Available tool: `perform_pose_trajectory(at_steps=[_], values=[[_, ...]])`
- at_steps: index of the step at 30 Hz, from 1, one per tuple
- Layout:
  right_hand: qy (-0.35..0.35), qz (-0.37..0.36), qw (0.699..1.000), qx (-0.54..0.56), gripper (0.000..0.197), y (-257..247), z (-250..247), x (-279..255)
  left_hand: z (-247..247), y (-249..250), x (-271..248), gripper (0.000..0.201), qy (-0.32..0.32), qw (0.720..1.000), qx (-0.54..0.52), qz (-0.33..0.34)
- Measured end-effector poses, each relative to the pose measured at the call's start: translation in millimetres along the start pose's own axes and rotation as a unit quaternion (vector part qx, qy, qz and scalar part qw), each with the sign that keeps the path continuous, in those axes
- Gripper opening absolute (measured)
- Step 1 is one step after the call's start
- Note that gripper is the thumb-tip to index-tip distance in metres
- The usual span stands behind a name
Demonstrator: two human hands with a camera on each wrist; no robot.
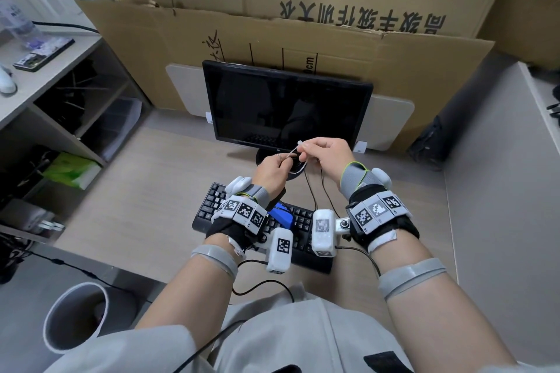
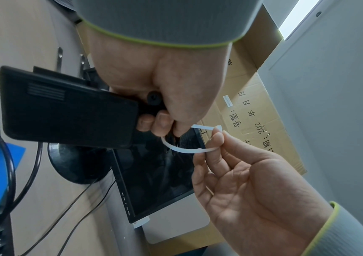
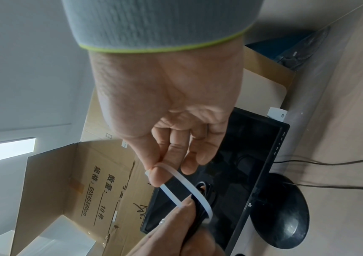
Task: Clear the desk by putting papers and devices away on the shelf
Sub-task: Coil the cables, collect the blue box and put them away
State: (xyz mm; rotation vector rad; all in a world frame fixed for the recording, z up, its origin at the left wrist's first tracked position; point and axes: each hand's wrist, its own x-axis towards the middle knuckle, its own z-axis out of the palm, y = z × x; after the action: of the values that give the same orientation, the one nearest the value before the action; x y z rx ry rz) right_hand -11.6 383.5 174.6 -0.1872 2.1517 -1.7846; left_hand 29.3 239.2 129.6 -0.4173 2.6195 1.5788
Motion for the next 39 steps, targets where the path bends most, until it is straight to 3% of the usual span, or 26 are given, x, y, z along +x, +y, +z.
perform_pose_trajectory(at_steps=[23,29,32,35,39], values=[[-0.017,0.025,1.0,0.006,0.023,-1,8,-1,-6,5,-5,0.027,0.001,0.999,0.028,0.033],[-0.022,0.035,0.998,-0.042,0.027,4,10,-1,-7,10,-6,0.032,-0.009,0.998,0.052,0.046],[0.04,0.005,0.993,-0.107,0.027,10,6,5,-10,9,-5,0.031,-0.019,0.997,0.058,0.051],[0.008,-0.052,0.991,-0.121,0.014,6,6,3,-11,13,-7,0.033,-0.037,0.996,0.059,0.055],[0.024,-0.111,0.982,-0.15,0.002,-2,7,0,-8,18,-8,0.035,-0.047,0.997,0.041,0.048]])
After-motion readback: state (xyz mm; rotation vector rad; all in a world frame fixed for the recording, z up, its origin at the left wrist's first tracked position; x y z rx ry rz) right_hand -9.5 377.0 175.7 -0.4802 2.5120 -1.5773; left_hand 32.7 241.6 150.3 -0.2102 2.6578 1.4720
